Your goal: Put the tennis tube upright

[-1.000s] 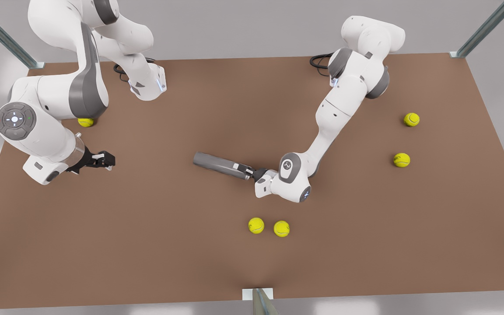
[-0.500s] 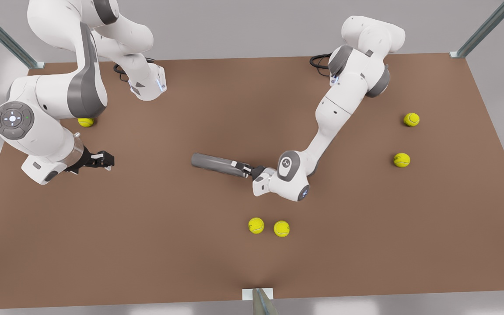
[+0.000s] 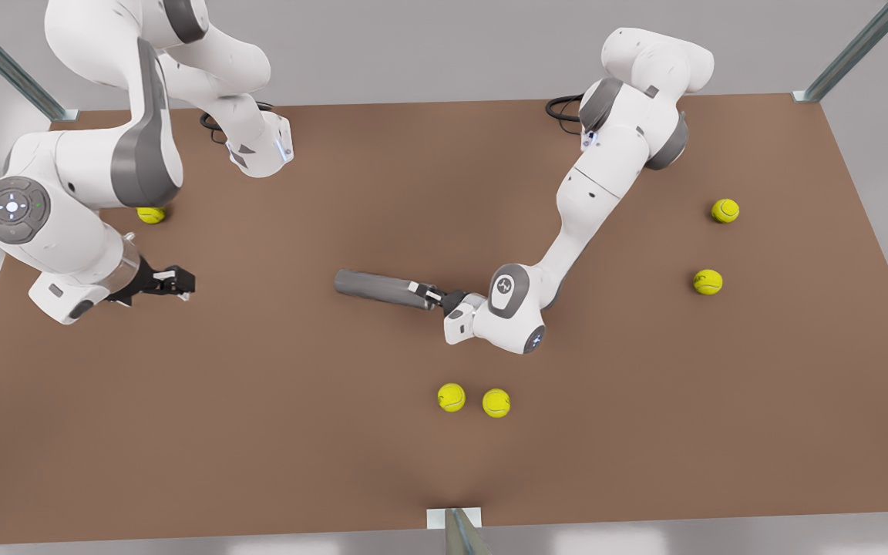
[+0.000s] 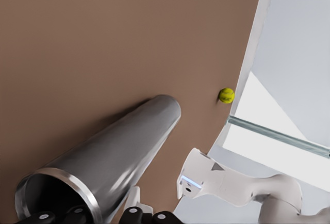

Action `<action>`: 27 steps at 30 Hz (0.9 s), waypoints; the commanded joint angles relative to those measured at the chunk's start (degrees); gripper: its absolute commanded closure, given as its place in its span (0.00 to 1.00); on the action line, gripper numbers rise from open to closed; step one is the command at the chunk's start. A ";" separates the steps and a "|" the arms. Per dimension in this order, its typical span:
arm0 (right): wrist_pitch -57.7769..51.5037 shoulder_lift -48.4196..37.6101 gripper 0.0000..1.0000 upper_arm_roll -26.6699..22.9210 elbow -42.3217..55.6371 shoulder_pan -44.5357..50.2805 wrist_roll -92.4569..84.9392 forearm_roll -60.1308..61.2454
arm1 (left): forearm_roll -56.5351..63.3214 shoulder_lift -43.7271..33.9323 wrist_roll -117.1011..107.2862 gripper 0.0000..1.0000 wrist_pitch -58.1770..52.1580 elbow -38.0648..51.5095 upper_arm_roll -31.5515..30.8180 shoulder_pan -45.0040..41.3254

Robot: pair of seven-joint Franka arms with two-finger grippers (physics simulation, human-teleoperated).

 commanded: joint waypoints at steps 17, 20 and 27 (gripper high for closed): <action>-0.09 -0.21 0.00 0.00 0.00 0.11 0.00 -0.09 | 0.14 -2.46 -1.49 0.79 -2.46 0.09 0.34 0.44; -0.09 -0.21 0.00 0.00 -0.09 0.11 0.00 -0.09 | 0.32 -3.43 -2.20 0.79 -2.55 0.09 0.61 0.53; -0.09 -0.30 0.00 0.00 0.00 0.20 0.18 -0.09 | 1.90 -6.24 -5.18 0.79 -3.34 0.00 2.45 0.53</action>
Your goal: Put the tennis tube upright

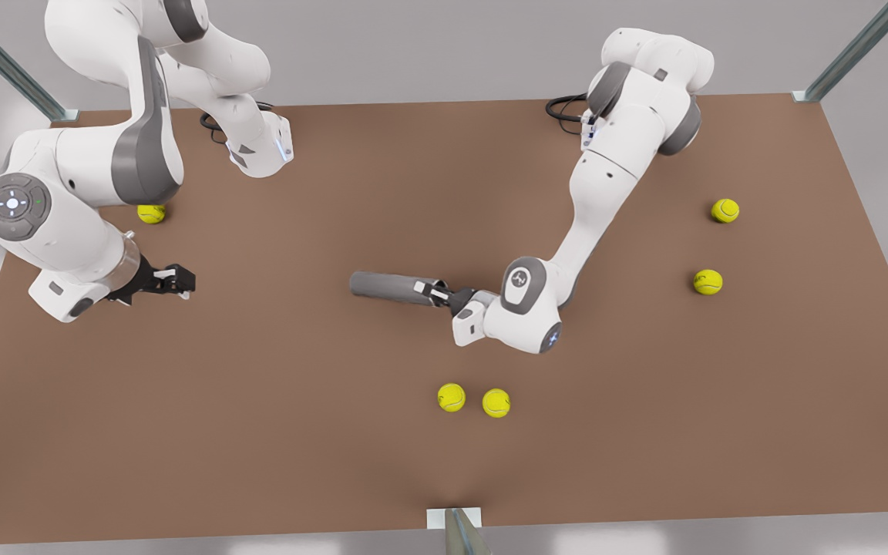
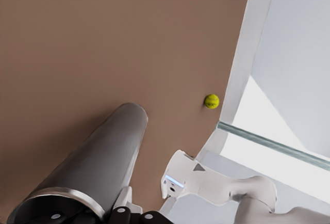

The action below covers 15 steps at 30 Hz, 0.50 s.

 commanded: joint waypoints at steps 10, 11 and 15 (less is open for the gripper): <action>0.00 0.00 0.00 0.00 0.00 0.00 0.00 0.00 | 11.52 -4.71 -7.39 0.79 0.01 0.00 0.83 -0.10; 0.00 0.00 0.00 0.00 0.00 0.00 0.00 0.00 | 11.70 -5.06 -7.39 0.79 0.01 0.00 1.45 -0.10; -0.09 0.00 0.00 0.00 0.00 0.09 0.09 0.00 | 16.97 -7.96 -10.29 0.79 -1.04 -0.17 2.33 -0.10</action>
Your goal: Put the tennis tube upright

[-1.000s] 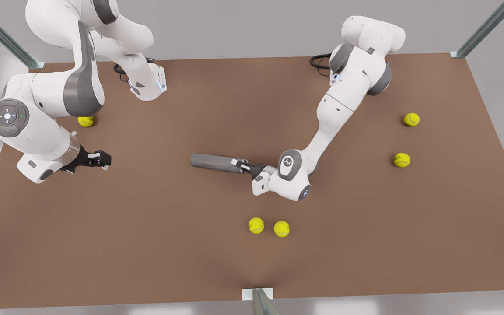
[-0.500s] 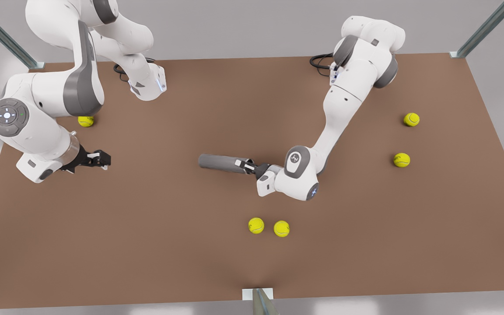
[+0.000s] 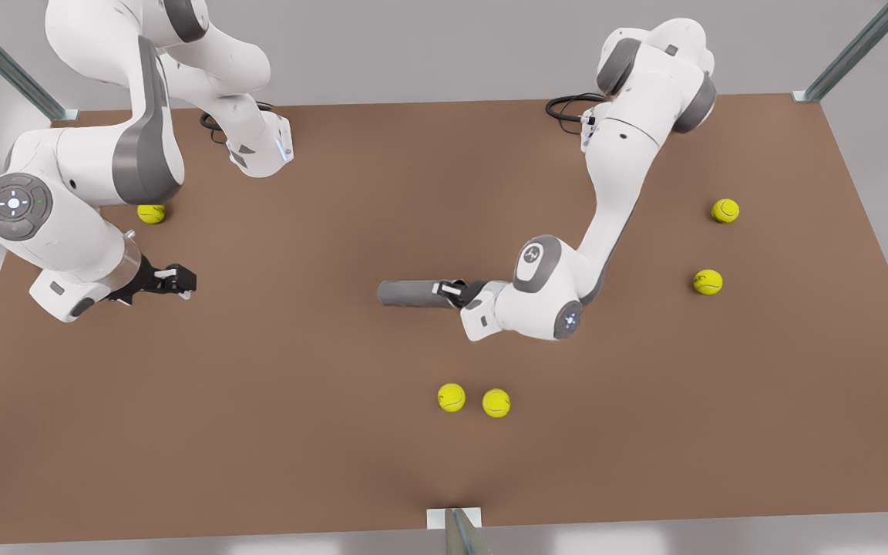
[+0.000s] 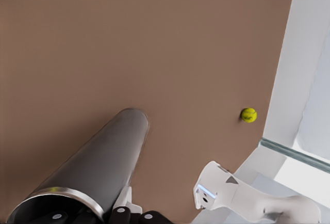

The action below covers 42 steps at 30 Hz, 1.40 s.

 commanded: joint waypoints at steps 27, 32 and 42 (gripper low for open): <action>0.00 -0.09 0.00 0.00 0.00 0.01 -0.04 0.00 | 31.84 -6.58 -12.90 0.79 -1.37 0.08 -0.26 -1.75; -0.27 -0.09 0.00 -0.44 0.09 -2.63 -0.13 0.44 | 36.06 -6.58 -15.54 0.79 -1.28 0.17 -0.09 -2.55; 2.28 0.79 0.00 -0.44 0.00 -4.74 0.05 0.44 | 39.67 -6.49 -17.38 0.79 -0.67 0.17 0.09 -2.29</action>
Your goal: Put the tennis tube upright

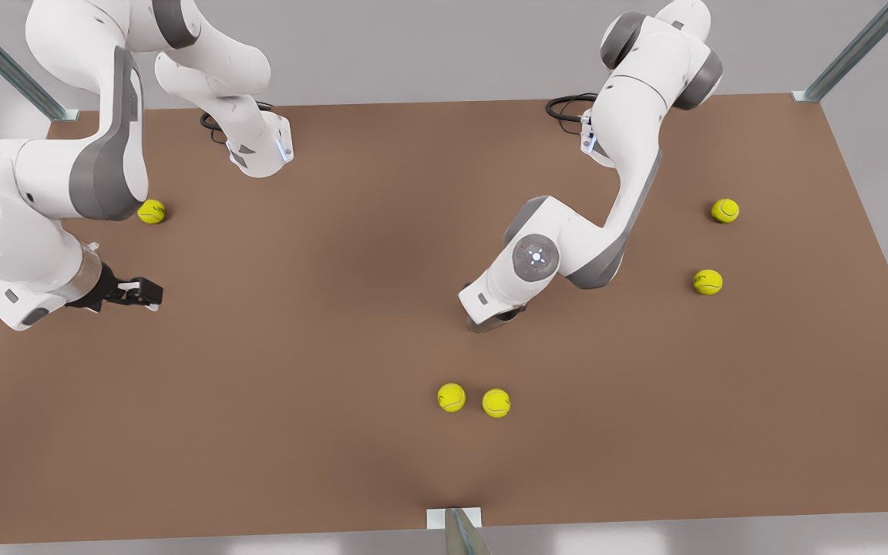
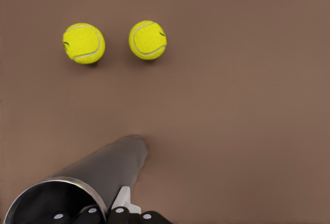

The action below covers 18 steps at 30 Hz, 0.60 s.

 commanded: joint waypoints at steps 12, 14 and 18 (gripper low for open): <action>-0.01 -0.09 0.00 0.00 0.00 -0.44 -0.09 -0.22 | -0.29 0.45 0.28 0.69 0.88 0.00 0.00 0.35; -0.01 -0.09 0.00 0.00 0.00 -0.44 -0.09 -0.22 | -0.37 0.45 0.19 0.53 0.88 0.00 0.09 0.26; -0.01 -0.09 0.00 0.00 0.00 -0.44 -0.09 -0.22 | -0.38 0.36 0.10 0.06 0.80 0.00 0.09 0.35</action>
